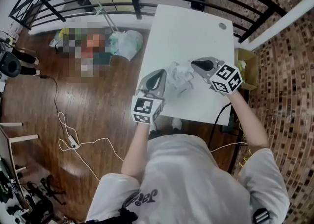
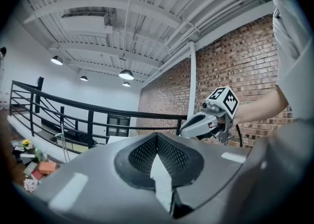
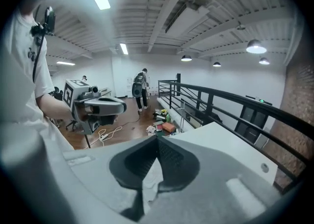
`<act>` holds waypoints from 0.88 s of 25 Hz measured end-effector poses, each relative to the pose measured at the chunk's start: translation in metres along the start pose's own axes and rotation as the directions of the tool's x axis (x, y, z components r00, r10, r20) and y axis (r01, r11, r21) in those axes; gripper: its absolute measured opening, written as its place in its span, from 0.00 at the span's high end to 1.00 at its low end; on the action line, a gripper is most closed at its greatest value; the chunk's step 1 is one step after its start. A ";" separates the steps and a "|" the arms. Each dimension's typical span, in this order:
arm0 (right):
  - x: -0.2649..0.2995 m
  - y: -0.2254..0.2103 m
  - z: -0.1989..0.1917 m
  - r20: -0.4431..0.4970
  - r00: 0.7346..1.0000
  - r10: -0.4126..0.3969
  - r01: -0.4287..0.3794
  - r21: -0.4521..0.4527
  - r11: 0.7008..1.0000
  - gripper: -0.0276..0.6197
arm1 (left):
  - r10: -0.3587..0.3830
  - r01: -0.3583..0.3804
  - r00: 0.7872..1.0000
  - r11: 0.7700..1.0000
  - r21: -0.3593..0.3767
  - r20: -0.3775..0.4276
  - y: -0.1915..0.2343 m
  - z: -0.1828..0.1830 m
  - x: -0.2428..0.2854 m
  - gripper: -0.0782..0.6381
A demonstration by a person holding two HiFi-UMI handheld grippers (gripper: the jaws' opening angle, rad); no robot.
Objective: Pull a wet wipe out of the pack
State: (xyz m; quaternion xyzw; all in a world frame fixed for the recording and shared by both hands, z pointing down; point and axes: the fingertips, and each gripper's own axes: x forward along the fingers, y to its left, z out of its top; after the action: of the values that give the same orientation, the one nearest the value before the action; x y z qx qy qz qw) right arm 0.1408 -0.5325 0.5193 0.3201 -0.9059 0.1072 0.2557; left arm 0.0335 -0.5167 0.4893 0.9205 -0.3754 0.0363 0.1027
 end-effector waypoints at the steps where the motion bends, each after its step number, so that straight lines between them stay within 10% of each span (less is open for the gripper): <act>1: -0.008 -0.002 0.004 0.017 1.000 -0.020 0.020 0.012 1.000 0.97 | -0.007 0.007 1.000 1.000 0.000 0.002 -0.001 0.002 0.000 0.87; 11: -0.097 -0.035 -0.094 -0.032 0.958 -0.285 0.285 0.222 0.932 0.97 | -0.253 0.254 0.967 0.967 0.014 -0.035 -0.089 -0.014 0.032 0.87; 22: -0.107 -0.027 -0.271 -0.286 0.906 -0.313 0.405 0.362 0.840 0.97 | -0.392 0.395 0.903 0.918 -0.018 -0.177 -0.165 -0.072 0.051 0.87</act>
State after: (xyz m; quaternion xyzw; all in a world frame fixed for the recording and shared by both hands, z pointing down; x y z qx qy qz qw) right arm 0.3364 -0.3998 0.6926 0.5182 -0.7527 0.2799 0.2943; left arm 0.1862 -0.4212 0.5407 0.9713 -0.1709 0.0998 0.1323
